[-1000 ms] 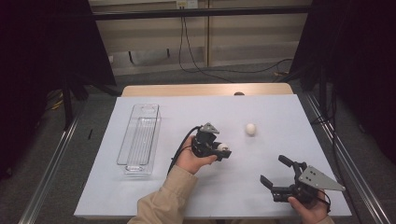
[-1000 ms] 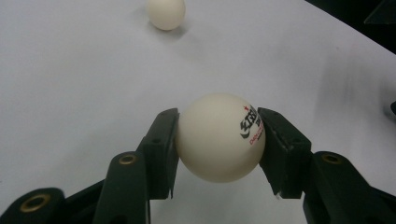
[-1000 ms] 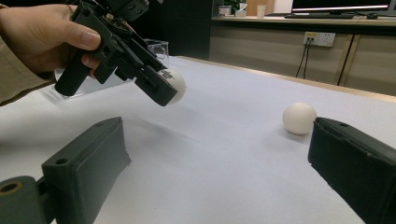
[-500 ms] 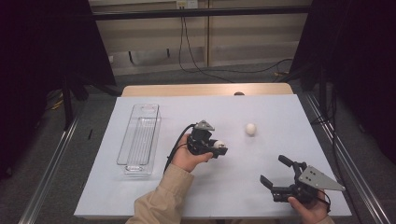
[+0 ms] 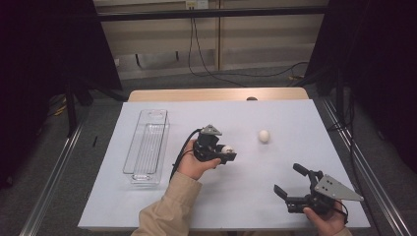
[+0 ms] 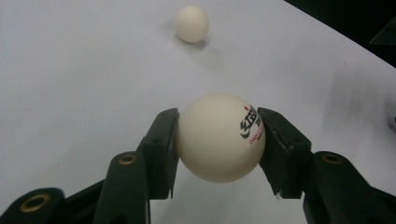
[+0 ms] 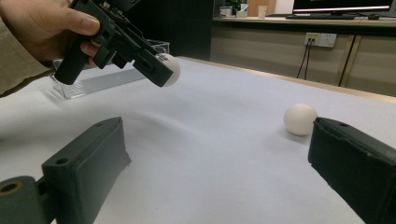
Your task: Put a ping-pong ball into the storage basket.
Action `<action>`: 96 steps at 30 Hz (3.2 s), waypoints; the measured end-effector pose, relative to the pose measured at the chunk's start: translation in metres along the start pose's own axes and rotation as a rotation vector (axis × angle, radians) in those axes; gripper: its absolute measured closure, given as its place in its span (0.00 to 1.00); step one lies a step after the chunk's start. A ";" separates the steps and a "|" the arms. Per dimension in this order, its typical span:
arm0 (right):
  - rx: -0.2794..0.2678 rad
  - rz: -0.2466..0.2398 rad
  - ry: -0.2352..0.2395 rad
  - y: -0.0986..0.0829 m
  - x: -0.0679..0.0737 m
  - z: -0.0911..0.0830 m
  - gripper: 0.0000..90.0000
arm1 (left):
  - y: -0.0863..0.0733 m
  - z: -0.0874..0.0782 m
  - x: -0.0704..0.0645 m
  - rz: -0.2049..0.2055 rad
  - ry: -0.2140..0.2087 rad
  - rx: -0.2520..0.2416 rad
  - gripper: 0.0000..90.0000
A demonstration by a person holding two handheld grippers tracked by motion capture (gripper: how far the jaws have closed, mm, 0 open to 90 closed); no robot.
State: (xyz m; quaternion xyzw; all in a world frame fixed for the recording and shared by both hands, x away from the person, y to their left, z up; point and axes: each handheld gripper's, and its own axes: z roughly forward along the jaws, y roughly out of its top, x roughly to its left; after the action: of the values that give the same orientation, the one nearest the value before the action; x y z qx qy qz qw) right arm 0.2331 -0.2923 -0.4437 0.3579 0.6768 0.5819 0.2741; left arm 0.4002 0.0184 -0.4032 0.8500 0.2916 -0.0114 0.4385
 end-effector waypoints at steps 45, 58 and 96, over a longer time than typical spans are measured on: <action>-0.001 -0.001 0.002 0.000 0.000 0.000 0.04 | -0.001 -0.021 0.016 -0.040 0.058 -0.002 0.57; 0.000 0.000 0.002 0.000 0.000 0.000 0.04 | -0.002 -0.027 0.022 -0.054 0.072 -0.008 0.57; 0.001 -0.001 0.004 0.000 0.000 0.000 0.04 | -0.006 -0.040 0.035 -0.089 0.107 -0.008 0.57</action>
State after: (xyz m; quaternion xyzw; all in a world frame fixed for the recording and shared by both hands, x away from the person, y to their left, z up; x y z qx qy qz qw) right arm 0.2333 -0.2921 -0.4435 0.3567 0.6778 0.5821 0.2729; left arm 0.4166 0.0678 -0.3931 0.8337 0.3523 0.0158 0.4249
